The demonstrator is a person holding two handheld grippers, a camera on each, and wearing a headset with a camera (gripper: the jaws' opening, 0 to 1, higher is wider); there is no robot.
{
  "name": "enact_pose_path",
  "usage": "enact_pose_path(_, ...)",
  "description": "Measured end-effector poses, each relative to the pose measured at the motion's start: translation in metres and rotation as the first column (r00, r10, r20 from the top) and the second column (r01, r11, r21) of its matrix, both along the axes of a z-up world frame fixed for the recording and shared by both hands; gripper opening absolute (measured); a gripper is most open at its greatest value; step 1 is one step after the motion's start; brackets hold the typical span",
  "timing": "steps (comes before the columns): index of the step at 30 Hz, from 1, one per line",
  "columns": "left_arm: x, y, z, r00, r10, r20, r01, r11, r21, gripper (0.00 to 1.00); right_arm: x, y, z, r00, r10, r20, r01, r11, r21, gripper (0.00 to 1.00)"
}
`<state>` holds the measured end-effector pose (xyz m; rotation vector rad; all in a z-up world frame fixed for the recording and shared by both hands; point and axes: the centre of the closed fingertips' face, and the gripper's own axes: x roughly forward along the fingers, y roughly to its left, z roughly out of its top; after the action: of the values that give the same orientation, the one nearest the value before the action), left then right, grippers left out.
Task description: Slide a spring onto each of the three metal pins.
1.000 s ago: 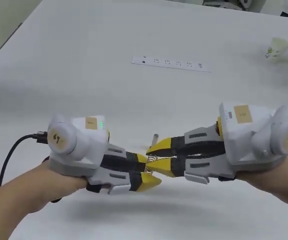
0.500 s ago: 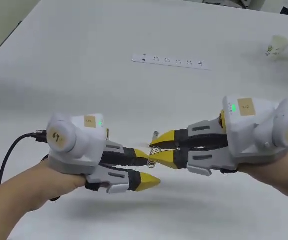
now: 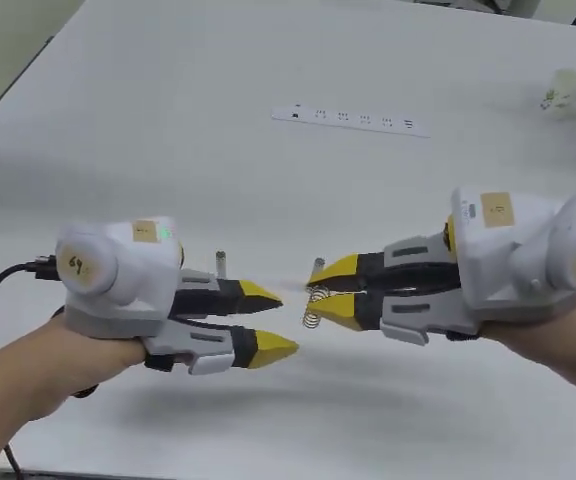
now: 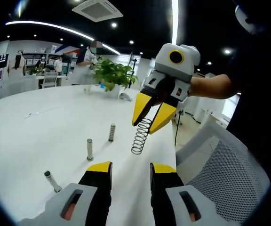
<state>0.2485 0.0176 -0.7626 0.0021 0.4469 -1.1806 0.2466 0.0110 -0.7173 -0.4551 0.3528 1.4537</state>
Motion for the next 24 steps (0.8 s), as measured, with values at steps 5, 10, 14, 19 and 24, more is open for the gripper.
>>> enact_pose_path(5,0.005,0.020,-0.002,0.998,0.068,-0.002,-0.068,0.998,0.008,0.32,0.003,-0.002,0.000,1.000,-0.011,0.000,0.011,1.000,0.000,0.07)
enact_pose_path(10,0.005,0.034,-0.004,0.994,0.110,0.000,-0.110,0.994,0.016,0.41,0.006,-0.003,-0.001,1.000,-0.021,0.009,0.021,1.000,-0.001,0.07)
enact_pose_path(14,0.006,0.046,-0.005,0.989,0.144,0.006,-0.145,0.989,0.023,0.46,0.009,-0.005,-0.004,0.999,-0.034,0.013,0.035,0.999,-0.007,0.07)
enact_pose_path(19,0.012,0.063,-0.007,0.979,0.203,0.010,-0.203,0.979,0.029,0.55,0.013,-0.010,-0.008,0.998,-0.053,0.017,0.053,0.998,-0.013,0.07)
enact_pose_path(24,0.016,0.078,-0.011,0.969,0.249,0.007,-0.249,0.968,0.038,0.66,0.016,-0.014,-0.012,0.998,-0.067,0.021,0.067,0.997,-0.022,0.07)
